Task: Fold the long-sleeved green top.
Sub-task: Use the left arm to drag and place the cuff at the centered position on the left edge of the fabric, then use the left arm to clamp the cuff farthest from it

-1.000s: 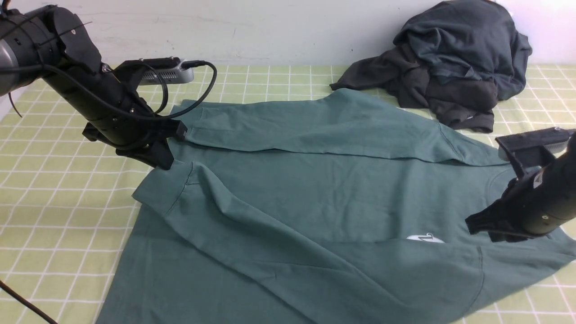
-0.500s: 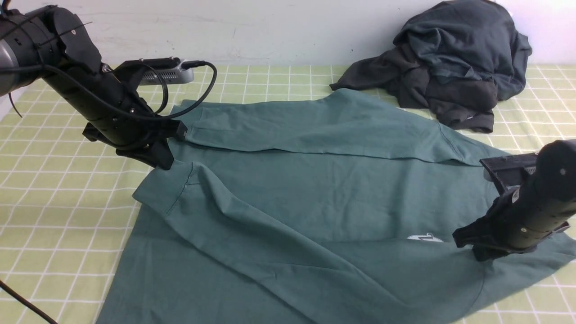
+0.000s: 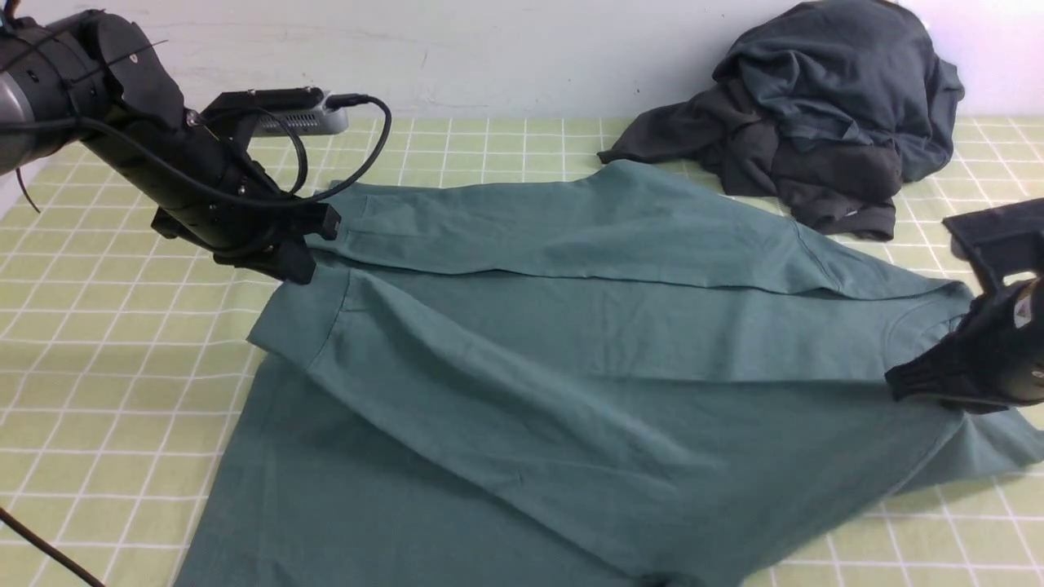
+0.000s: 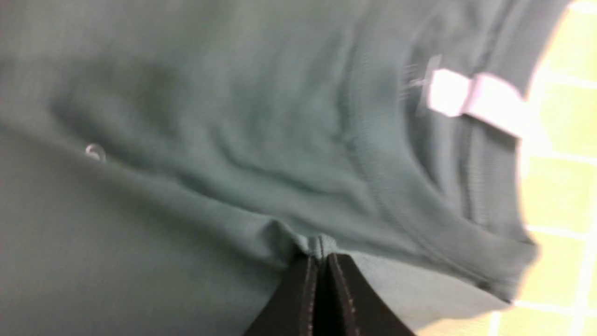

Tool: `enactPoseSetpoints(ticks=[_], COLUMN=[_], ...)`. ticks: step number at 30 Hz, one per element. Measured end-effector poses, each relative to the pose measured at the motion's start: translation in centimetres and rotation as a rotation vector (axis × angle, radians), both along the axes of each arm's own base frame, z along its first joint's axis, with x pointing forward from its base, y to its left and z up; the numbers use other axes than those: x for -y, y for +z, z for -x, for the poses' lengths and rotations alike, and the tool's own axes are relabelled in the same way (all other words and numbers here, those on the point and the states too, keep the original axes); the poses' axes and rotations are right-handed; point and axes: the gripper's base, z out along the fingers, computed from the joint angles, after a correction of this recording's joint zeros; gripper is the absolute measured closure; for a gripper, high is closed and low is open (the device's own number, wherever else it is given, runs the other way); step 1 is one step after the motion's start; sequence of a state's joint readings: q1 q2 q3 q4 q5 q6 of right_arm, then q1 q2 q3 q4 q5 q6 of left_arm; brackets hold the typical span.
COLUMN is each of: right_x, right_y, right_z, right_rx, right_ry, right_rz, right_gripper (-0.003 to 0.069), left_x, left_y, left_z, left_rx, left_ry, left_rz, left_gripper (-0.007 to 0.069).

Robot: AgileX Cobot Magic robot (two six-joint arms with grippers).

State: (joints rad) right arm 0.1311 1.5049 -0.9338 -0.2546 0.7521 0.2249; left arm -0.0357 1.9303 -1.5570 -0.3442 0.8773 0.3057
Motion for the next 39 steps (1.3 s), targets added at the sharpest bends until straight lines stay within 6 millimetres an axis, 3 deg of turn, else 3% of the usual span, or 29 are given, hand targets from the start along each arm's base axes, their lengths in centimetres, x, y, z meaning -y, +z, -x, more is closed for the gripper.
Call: enactPoseSetpoints(ticks=[4,8,15,17,19,25,29,34,37,39], right_x=[0.1,0.1,0.1,0.0,-0.1,-0.6,-0.6,-0.7,-0.7,-0.6], right_y=[-0.1,-0.6,-0.7,-0.7,-0.6,-0.4,-0.4,-0.4,-0.4,0.0], right_z=[0.1,0.0,-0.2,-0.3,-0.5,-1.0,-1.0,-1.0,-1.0,-0.9], right_rx=[-0.009,-0.031,-0.023,-0.008,0.013,0.073,0.072,0.071,0.072,0.082], right_ry=[-0.044,-0.055,-0.053,-0.052,-0.051,-0.032,-0.017,-0.01,-0.005,-0.001], right_rz=[-0.003,-0.011,-0.006,-0.014,-0.029,-0.082,-0.081,-0.08,-0.077,-0.076], right_gripper=[0.0652,0.0617,0.046,0.0432,0.0417,0.0411,0.041,0.041,0.041,0.041], left_x=[-0.1,-0.1,-0.9,-1.2,-1.5,-2.0,-2.1,-2.1,-2.0,-2.0], left_y=[-0.7,-2.6,-3.4,-3.9,-4.3,-8.5,-9.6,-9.7,-8.5,-7.0], left_z=[-1.2,-2.7,-6.2,-7.7,-8.7,-11.7,-12.4,-12.4,-11.9,-11.4], left_rx=[0.061,0.046,0.109,0.144,0.172,0.192,0.191,0.159,0.138,0.137], left_ry=[0.022,0.015,0.082,0.131,0.167,0.25,0.276,0.268,0.223,0.181], left_rz=[-0.006,-0.013,0.0,0.016,0.023,0.008,0.006,0.0,-0.018,-0.037], left_gripper=[0.0592,0.0538,0.0243,0.0189,0.0172,0.0163,0.0196,0.0498,0.0594,0.0604])
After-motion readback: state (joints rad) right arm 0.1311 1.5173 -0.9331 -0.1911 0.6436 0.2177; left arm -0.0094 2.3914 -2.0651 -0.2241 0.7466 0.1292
